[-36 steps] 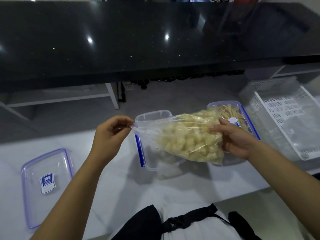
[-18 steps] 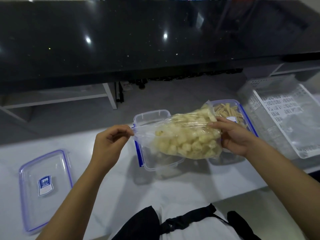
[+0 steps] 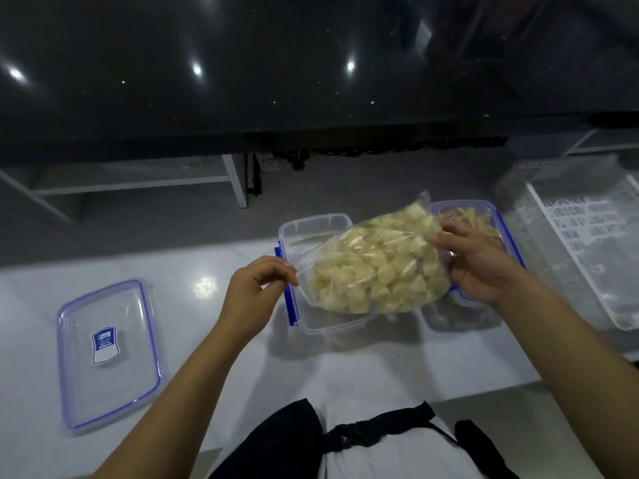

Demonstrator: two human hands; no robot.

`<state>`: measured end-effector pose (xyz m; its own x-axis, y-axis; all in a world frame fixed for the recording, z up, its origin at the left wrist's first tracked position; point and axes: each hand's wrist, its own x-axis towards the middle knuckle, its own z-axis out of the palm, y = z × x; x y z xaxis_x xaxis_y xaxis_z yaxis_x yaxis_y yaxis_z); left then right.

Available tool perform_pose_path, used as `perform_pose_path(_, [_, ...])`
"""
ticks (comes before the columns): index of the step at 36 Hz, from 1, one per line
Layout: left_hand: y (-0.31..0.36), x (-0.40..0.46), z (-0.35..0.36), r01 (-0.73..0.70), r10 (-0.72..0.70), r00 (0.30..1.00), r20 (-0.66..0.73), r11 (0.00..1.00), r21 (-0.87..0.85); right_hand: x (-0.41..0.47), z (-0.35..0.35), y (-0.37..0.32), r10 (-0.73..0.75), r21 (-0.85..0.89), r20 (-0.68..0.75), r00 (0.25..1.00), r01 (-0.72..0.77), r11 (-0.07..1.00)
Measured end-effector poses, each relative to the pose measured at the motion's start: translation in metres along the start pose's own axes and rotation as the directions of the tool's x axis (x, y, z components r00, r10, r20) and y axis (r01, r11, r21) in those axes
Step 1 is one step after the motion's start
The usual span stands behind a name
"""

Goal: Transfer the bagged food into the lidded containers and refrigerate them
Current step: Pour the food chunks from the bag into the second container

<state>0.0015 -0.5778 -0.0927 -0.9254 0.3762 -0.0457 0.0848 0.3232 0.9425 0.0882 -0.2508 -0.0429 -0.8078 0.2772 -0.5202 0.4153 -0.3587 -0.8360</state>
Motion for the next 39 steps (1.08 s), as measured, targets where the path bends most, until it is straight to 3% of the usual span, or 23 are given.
perform_pose_path(7, [0.004, -0.003, 0.005, 0.035, -0.035, 0.999, -0.005, 0.999, -0.008, 0.007, -0.005, 0.003, -0.023, -0.035, -0.069, 0.997, 0.021, 0.999])
perform_pose_path(19, [0.004, 0.002, 0.002, 0.053, -0.053, 0.999, -0.013, 0.999, -0.002, 0.005, 0.005, -0.022, -0.066, -0.059, -0.011, 0.998, 0.065, 0.996])
perform_pose_path(28, [0.002, -0.002, 0.006, 0.014, -0.016, 0.998, 0.054, 0.999, 0.031, 0.000, 0.030, -0.038, -0.245, -0.057, 0.101, 0.964, 0.251, 0.966])
perform_pose_path(39, [0.014, 0.015, -0.002, -0.027, -0.010, 0.985, 0.170, 0.977, 0.210, -0.007, 0.057, -0.039, -0.357, -0.266, 0.177, 0.917, 0.394, 0.880])
